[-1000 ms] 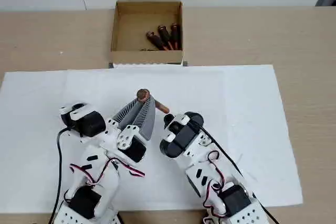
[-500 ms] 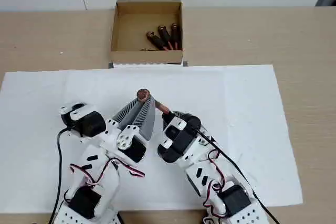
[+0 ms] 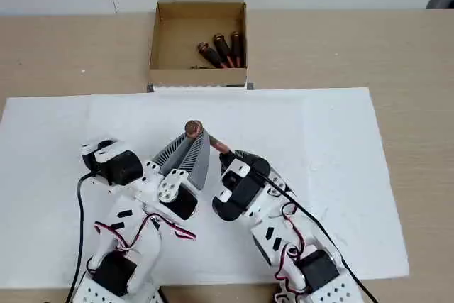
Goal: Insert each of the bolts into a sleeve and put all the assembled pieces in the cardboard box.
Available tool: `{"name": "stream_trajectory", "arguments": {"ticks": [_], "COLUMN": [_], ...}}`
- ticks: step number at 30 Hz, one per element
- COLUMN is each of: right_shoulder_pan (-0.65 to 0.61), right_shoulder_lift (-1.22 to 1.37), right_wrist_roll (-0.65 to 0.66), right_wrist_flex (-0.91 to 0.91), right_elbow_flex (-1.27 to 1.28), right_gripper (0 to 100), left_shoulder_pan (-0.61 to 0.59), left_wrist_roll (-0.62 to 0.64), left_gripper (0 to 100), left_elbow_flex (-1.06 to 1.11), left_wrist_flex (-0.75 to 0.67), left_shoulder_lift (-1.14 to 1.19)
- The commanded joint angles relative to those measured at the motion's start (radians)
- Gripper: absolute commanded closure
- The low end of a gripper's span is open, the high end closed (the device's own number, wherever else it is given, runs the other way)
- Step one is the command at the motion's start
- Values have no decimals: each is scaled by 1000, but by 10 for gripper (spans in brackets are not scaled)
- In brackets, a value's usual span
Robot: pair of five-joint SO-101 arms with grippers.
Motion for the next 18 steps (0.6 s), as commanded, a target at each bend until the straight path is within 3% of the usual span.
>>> {"name": "stream_trajectory", "arguments": {"ticks": [1,18], "right_shoulder_pan": [35,7], "right_shoulder_lift": [-12,-12], "right_wrist_roll": [8,57], "right_wrist_flex": [-36,-90], "right_elbow_flex": [17,14], "right_gripper": [996,996], "left_shoulder_pan": [3,94], "left_wrist_roll": [-28,-31], "left_gripper": [994,994], "left_elbow_flex": [-7,-1], "left_wrist_flex": [-17,-17], "left_shoulder_lift": [-18,-18]}}
